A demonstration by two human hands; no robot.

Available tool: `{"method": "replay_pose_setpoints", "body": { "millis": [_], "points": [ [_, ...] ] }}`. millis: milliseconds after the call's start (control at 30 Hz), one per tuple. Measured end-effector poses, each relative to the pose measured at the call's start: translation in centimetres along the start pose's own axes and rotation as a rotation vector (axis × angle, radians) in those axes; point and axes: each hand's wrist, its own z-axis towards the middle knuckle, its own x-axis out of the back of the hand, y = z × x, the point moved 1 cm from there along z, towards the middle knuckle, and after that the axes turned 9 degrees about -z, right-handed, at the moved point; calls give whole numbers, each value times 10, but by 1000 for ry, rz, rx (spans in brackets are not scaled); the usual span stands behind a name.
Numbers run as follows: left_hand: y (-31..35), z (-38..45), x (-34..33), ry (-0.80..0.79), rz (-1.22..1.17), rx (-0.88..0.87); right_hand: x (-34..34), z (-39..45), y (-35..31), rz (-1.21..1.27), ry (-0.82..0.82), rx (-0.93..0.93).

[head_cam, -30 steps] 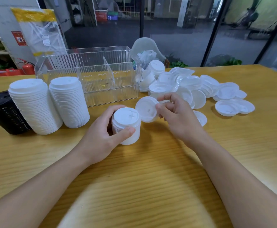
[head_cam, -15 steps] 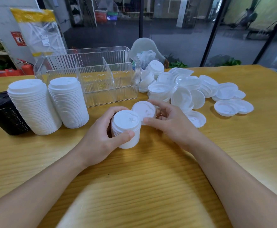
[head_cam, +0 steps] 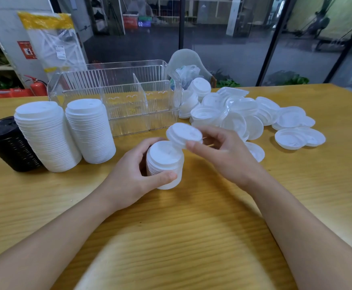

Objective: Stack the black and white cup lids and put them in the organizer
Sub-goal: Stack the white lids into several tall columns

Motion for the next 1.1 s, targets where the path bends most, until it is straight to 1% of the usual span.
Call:
{"method": "replay_pose_setpoints", "body": {
  "millis": [100, 233, 433, 533, 733, 867, 1100],
  "points": [
    [-1, 1, 0, -8, -20, 2, -10, -3, -3, -63, -103, 33],
    [-1, 1, 0, -17, -8, 8, -15, -7, -7, -92, -149, 62],
    [-4, 2, 1, -13, 33, 38, -22, -8, -7, -139, -162, 95],
    [-4, 3, 0, -25, 39, 31, -25, -9, -6, -158, -166, 93],
    [-7, 4, 0, 1, 3, 22, -29, -9, -3, -201, -174, 100],
    [-8, 4, -1, 18, 31, -8, -31, -9, -4, -226, -165, 116],
    [-8, 4, -1, 10, 12, 0, -30, -8, -4, -235, -170, 134]
  ]
}}
